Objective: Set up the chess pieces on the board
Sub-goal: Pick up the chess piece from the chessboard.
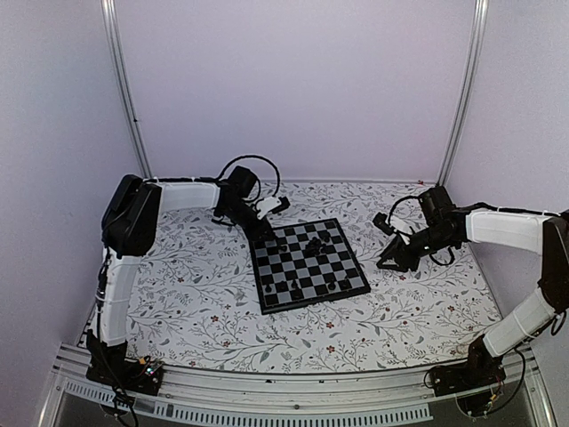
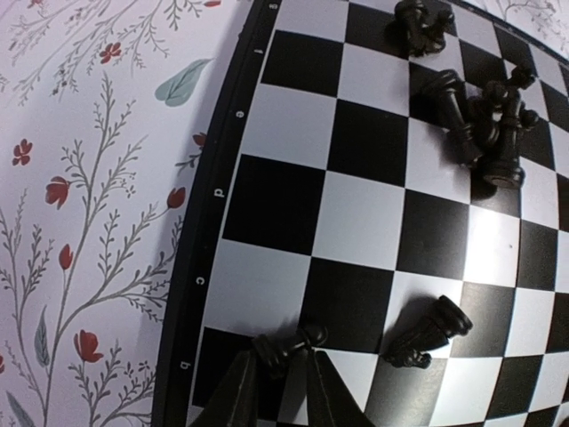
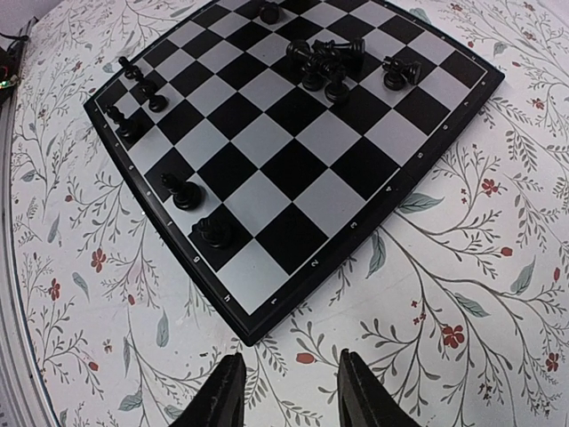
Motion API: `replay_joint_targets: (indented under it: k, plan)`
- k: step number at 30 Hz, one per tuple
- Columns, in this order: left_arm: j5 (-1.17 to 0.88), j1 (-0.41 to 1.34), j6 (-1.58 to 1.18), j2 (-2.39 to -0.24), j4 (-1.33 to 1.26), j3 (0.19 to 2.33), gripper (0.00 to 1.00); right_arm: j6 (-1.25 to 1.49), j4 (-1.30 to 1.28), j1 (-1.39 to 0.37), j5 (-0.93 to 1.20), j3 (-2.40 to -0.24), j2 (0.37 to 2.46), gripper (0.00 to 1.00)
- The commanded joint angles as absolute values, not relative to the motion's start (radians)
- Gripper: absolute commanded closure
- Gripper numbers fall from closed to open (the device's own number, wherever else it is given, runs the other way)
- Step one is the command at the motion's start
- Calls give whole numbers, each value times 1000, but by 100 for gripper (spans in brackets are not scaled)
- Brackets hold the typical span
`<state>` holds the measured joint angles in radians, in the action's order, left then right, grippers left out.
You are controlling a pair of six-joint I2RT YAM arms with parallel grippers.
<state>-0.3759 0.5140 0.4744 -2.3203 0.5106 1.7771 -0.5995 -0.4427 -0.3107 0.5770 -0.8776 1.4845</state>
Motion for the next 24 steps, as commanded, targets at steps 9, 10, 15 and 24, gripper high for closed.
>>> replay_joint_targets:
  k: [9,10,15,24]
  plan:
    - [-427,505,366,-2260,511,1708,86,-606,-450,-306,606,-901,1511,62]
    - [-435,504,346,-2254,499,1702,86,-604,-453,-307,610,-907,1514,63]
    - [-497,496,246,-2216,429,1650,89,-579,-463,-309,668,-943,1512,64]
    - [-598,479,79,-2144,262,1499,90,-534,-489,-419,678,-1161,1647,66]
